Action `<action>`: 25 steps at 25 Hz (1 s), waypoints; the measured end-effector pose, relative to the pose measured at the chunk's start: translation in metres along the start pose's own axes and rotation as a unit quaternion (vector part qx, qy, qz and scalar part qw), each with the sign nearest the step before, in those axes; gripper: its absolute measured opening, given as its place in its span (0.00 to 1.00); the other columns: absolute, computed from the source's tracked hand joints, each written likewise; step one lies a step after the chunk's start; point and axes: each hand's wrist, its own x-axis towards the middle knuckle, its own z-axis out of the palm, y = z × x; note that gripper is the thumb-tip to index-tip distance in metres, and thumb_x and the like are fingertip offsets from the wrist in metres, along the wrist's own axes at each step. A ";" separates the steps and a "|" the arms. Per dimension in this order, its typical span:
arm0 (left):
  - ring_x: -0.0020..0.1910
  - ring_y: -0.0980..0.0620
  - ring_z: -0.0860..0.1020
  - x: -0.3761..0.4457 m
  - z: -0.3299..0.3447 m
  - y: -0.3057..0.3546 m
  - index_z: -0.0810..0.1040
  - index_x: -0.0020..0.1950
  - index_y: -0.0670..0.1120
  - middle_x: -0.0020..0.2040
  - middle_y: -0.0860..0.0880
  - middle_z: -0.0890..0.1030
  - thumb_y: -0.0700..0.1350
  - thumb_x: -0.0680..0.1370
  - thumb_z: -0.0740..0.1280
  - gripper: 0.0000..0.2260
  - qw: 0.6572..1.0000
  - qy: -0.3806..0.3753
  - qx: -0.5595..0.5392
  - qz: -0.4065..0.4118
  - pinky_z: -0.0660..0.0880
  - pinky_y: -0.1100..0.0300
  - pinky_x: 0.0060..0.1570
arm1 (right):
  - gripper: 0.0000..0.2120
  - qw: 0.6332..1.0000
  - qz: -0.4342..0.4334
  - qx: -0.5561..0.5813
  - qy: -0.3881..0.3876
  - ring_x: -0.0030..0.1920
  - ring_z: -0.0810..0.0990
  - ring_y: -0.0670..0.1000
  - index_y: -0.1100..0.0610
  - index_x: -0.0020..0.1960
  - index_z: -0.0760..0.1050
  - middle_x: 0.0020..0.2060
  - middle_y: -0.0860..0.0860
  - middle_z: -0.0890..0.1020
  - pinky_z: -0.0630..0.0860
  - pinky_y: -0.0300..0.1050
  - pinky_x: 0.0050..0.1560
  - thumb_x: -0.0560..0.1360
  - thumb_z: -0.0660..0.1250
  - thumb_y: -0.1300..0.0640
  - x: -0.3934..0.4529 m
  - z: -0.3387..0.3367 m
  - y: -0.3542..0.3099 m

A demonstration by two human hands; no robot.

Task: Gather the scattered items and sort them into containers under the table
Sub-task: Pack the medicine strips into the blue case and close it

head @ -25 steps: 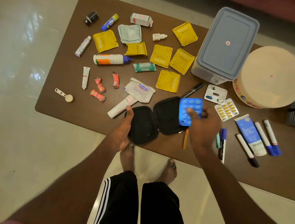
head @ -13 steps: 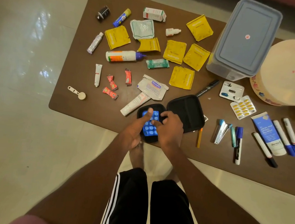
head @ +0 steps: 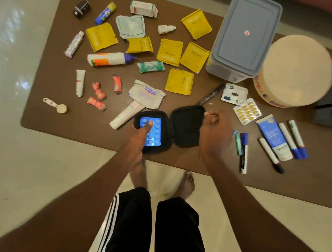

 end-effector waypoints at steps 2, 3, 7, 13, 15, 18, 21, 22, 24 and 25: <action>0.49 0.48 0.85 0.008 0.006 -0.004 0.79 0.64 0.45 0.52 0.47 0.85 0.58 0.78 0.71 0.21 1.000 0.014 0.002 0.011 0.82 0.54 0.48 | 0.08 0.997 0.008 -0.050 0.055 0.52 0.79 0.53 0.52 0.54 0.79 0.51 0.52 0.81 0.70 0.43 0.47 0.82 0.61 0.55 0.034 -0.022 0.014; 0.49 0.48 0.85 0.011 0.009 -0.004 0.79 0.65 0.46 0.54 0.47 0.85 0.58 0.78 0.71 0.21 1.000 0.021 0.000 0.017 0.82 0.54 0.46 | 0.08 0.995 0.007 -0.081 0.061 0.56 0.78 0.54 0.52 0.56 0.79 0.56 0.52 0.80 0.69 0.44 0.49 0.81 0.62 0.56 0.050 -0.031 0.022; 0.48 0.51 0.84 0.011 0.017 -0.005 0.78 0.64 0.48 0.55 0.49 0.84 0.57 0.78 0.71 0.19 0.998 0.040 0.004 0.039 0.80 0.58 0.40 | 0.15 0.977 0.023 -0.213 -0.017 0.68 0.70 0.59 0.52 0.64 0.75 0.66 0.55 0.73 0.72 0.54 0.57 0.78 0.69 0.52 0.104 -0.050 0.049; 0.51 0.46 0.85 0.002 0.007 0.001 0.81 0.58 0.48 0.55 0.46 0.86 0.56 0.78 0.72 0.15 0.998 0.020 0.028 0.046 0.81 0.47 0.59 | 0.33 0.942 0.025 -0.321 -0.098 0.71 0.68 0.65 0.58 0.72 0.66 0.70 0.62 0.69 0.69 0.64 0.66 0.75 0.75 0.47 0.128 -0.045 0.050; 0.51 0.46 0.85 -0.004 0.009 0.004 0.81 0.53 0.49 0.52 0.46 0.86 0.55 0.79 0.71 0.11 0.999 0.009 0.027 0.034 0.81 0.48 0.58 | 0.37 0.947 0.055 -0.302 -0.092 0.73 0.66 0.66 0.59 0.73 0.65 0.74 0.62 0.64 0.67 0.64 0.69 0.72 0.77 0.46 0.131 -0.049 0.048; 0.52 0.46 0.85 -0.003 0.009 0.003 0.80 0.56 0.50 0.55 0.47 0.86 0.55 0.78 0.72 0.12 0.998 0.015 0.036 0.044 0.81 0.46 0.58 | 0.35 0.956 0.068 -0.274 -0.078 0.70 0.69 0.64 0.57 0.70 0.69 0.73 0.60 0.63 0.69 0.64 0.68 0.70 0.80 0.48 0.131 -0.058 0.045; 0.51 0.47 0.85 -0.003 0.007 0.006 0.79 0.54 0.51 0.53 0.48 0.85 0.55 0.78 0.72 0.10 0.998 0.019 0.040 0.048 0.82 0.48 0.56 | 0.26 0.969 0.071 -0.229 -0.060 0.65 0.75 0.65 0.56 0.70 0.72 0.71 0.59 0.69 0.72 0.61 0.65 0.75 0.75 0.51 0.122 -0.062 0.047; 0.50 0.48 0.84 -0.006 0.009 0.007 0.78 0.52 0.51 0.51 0.49 0.85 0.55 0.79 0.71 0.09 0.998 0.019 0.042 0.042 0.82 0.50 0.55 | 0.23 0.975 0.083 -0.203 -0.042 0.65 0.76 0.65 0.55 0.69 0.72 0.69 0.59 0.73 0.73 0.60 0.64 0.77 0.71 0.53 0.118 -0.064 0.045; 0.49 0.49 0.83 -0.009 0.010 0.009 0.77 0.51 0.51 0.49 0.50 0.84 0.55 0.79 0.71 0.09 0.998 0.020 0.052 0.042 0.82 0.53 0.50 | 0.17 0.982 0.121 -0.143 0.016 0.63 0.78 0.63 0.55 0.67 0.75 0.64 0.57 0.79 0.74 0.54 0.60 0.78 0.67 0.54 0.108 -0.068 0.038; 0.49 0.49 0.83 -0.010 0.010 0.009 0.78 0.53 0.50 0.50 0.50 0.84 0.55 0.79 0.71 0.10 0.997 0.020 0.059 0.042 0.81 0.54 0.49 | 0.16 0.981 0.141 -0.120 0.052 0.62 0.79 0.62 0.54 0.65 0.76 0.62 0.56 0.80 0.73 0.51 0.57 0.78 0.67 0.55 0.102 -0.070 0.033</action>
